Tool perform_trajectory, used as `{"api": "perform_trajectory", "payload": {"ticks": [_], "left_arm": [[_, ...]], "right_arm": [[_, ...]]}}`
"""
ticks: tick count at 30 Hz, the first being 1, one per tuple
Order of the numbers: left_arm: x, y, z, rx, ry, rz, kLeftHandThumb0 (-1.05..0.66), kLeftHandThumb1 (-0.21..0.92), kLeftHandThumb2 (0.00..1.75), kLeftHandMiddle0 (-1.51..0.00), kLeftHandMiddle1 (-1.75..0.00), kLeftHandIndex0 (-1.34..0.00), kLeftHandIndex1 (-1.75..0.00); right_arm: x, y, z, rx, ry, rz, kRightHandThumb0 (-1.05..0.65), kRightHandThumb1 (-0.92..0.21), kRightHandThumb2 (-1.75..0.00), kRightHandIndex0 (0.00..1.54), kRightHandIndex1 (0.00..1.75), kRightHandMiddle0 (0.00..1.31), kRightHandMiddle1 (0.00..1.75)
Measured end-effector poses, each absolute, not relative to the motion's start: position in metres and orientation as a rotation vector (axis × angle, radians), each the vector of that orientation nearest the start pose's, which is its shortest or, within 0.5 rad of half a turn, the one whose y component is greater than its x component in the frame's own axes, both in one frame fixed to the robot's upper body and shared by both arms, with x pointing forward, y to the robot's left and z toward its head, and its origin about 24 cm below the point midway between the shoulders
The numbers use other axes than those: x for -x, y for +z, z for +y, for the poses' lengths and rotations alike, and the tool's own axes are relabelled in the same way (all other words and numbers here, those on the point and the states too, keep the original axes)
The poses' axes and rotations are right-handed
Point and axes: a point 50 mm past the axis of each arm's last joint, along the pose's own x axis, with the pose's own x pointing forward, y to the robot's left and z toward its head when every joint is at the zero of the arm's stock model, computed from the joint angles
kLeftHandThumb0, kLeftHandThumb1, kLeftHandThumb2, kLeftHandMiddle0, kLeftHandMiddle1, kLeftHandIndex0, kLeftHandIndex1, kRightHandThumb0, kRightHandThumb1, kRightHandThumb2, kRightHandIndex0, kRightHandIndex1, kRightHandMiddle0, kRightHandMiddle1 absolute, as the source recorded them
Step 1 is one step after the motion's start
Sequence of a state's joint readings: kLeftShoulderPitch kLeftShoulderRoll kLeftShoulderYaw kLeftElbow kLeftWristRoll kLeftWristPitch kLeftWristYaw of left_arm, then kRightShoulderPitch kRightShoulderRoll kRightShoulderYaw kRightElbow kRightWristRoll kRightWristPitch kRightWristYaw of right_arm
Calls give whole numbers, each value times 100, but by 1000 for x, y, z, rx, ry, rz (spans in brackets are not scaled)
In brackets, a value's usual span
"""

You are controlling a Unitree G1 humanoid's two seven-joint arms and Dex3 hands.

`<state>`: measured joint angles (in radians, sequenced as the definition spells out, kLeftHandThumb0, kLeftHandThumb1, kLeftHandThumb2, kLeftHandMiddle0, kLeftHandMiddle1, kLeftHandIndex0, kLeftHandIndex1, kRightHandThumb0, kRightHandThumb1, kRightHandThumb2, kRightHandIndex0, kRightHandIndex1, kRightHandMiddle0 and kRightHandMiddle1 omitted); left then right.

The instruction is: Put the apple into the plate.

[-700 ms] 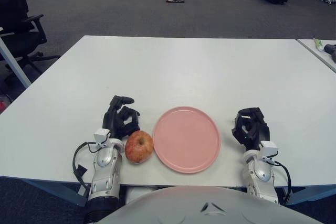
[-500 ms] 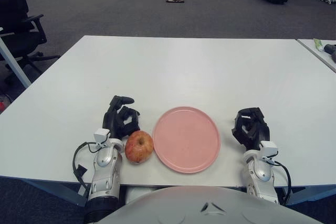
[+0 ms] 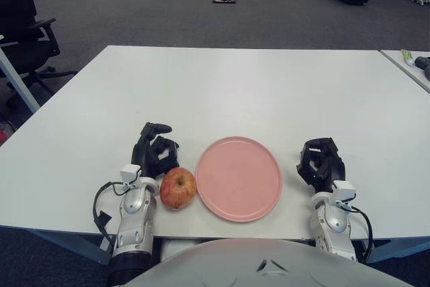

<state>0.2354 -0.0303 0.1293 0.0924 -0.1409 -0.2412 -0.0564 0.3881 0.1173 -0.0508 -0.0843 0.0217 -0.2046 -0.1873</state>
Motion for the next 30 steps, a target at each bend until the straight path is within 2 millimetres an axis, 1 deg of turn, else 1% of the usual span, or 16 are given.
{"api": "perform_trajectory", "payload": {"ticks": [4, 6, 9, 15, 16, 17, 18, 19, 20, 22, 23, 25, 26, 27, 29, 30], "left_arm": [[-193, -8, 191, 140, 187, 58, -1, 41, 123, -53, -175, -32, -175], [-193, -8, 192, 143, 194, 56, -1, 47, 115, -50, -172, -29, -175], [-194, -8, 195, 149, 208, 51, -1, 50, 110, -48, -168, -29, -175], [-196, -3, 206, 134, 213, 16, -1, 42, 117, -51, -164, -39, -175], [-198, 0, 207, 126, 209, 2, -8, 46, 112, -49, -166, -39, -175], [-198, 2, 210, 113, 201, -18, -19, 54, 102, -45, -169, -37, -175], [-199, 5, 212, 99, 193, -38, -23, 59, 97, -42, -167, -35, -175], [-199, 8, 214, 81, 185, -57, -28, 66, 88, -39, -163, -33, -175], [-199, 10, 216, 62, 177, -77, -30, 70, 83, -37, -161, -31, -175], [-199, 15, 219, 23, 167, -105, -33, 82, 66, -30, -150, -24, -175], [-199, 17, 221, 2, 163, -119, -34, 86, 61, -27, -146, -23, -175], [-199, 19, 224, -35, 154, -136, -55, 89, 76, -20, -141, -12, -169], [-198, 20, 225, -53, 149, -144, -64, 90, 81, -16, -138, -7, -164], [-198, 20, 227, -75, 143, -150, -67, 90, 83, -14, -137, -6, -163], [-197, 19, 231, -120, 127, -164, -75, 91, 84, -7, -127, -2, -155], [-198, 18, 234, -140, 118, -169, -77, 92, 83, -4, -118, -1, -147]], "right_arm": [[-166, 0, -174, -93, -383, 89, -39, -63, -92, 62, 175, 37, 175], [-166, 0, -174, -93, -382, 89, -39, -63, -92, 61, 175, 37, 175], [-167, 1, -174, -89, -382, 89, -39, -63, -92, 60, 175, 37, 175], [-167, 1, -174, -85, -388, 89, -39, -64, -92, 60, 175, 37, 175], [-166, 1, -174, -85, -389, 89, -39, -64, -92, 60, 175, 37, 175], [-167, 1, -174, -85, -389, 90, -39, -64, -91, 60, 175, 37, 175], [-167, 1, -174, -86, -389, 89, -39, -64, -91, 60, 175, 37, 175], [-167, 1, -173, -86, -388, 89, -39, -64, -91, 59, 175, 37, 175], [-167, 1, -173, -86, -388, 88, -39, -64, -91, 59, 175, 37, 175], [-167, 1, -173, -87, -387, 87, -39, -64, -91, 59, 175, 37, 175], [-167, 1, -173, -88, -387, 86, -39, -64, -91, 59, 175, 37, 175], [-167, 0, -173, -89, -387, 86, -39, -64, -90, 59, 175, 36, 175], [-167, 0, -173, -89, -387, 85, -39, -65, -90, 59, 175, 36, 175], [-167, 0, -173, -89, -386, 85, -39, -65, -90, 59, 175, 36, 175], [-167, 0, -173, -90, -386, 83, -39, -65, -90, 59, 175, 36, 175], [-167, 0, -173, -90, -387, 82, -39, -65, -90, 60, 175, 36, 175]]}}
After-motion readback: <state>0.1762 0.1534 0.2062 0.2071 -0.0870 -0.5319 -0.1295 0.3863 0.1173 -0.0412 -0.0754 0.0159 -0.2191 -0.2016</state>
